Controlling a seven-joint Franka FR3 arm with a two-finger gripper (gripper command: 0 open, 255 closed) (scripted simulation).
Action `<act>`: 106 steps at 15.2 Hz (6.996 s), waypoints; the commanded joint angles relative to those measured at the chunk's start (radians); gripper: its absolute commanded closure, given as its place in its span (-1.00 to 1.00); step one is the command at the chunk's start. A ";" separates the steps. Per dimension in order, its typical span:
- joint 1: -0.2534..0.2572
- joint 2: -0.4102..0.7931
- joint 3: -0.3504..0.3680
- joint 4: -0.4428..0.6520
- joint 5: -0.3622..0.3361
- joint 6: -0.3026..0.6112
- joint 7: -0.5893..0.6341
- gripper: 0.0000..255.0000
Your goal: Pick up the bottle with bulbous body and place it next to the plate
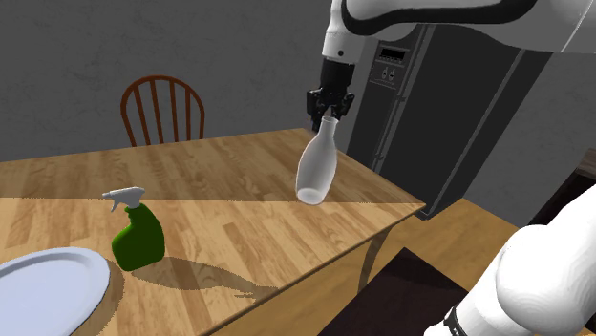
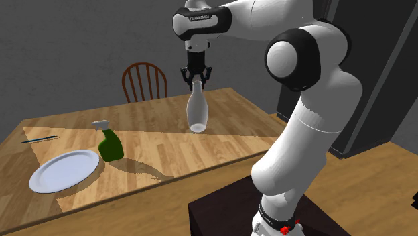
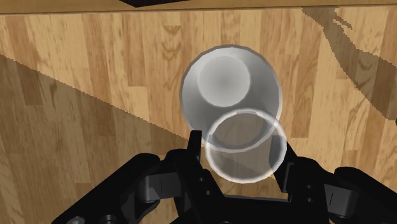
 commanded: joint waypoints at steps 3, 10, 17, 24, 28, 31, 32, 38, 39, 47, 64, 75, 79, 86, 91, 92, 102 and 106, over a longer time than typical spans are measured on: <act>-0.001 0.011 -0.001 0.067 -0.002 -0.056 0.001 1.00; -0.001 0.036 0.000 0.190 -0.004 -0.154 0.005 1.00; -0.001 0.075 0.001 0.332 -0.009 -0.258 0.011 1.00; 0.001 0.132 0.004 0.501 -0.015 -0.370 0.018 1.00; 0.004 0.175 0.007 0.616 -0.020 -0.442 0.023 1.00; 0.016 0.188 0.019 0.636 -0.022 -0.448 0.047 1.00; 0.028 0.185 0.030 0.613 -0.022 -0.428 0.069 1.00; 0.094 0.196 0.093 0.521 -0.026 -0.322 0.196 1.00; 0.105 0.203 0.104 0.511 -0.028 -0.306 0.217 1.00; 0.200 0.300 0.181 0.496 -0.061 -0.196 0.382 1.00; 0.495 0.762 0.247 0.883 -0.227 -0.140 0.680 1.00; 0.605 0.914 0.178 0.982 -0.226 -0.079 0.715 1.00; 0.590 0.893 0.181 0.889 -0.224 -0.009 0.720 1.00; 0.581 0.883 0.181 0.824 -0.223 0.046 0.723 1.00; 0.581 0.883 0.181 0.824 -0.223 0.045 0.723 -1.00; 0.581 0.884 0.181 0.825 -0.223 0.045 0.723 -1.00; 0.611 0.926 0.177 1.029 -0.228 -0.113 0.712 -1.00; 0.611 0.926 0.177 1.030 -0.228 -0.114 0.712 -1.00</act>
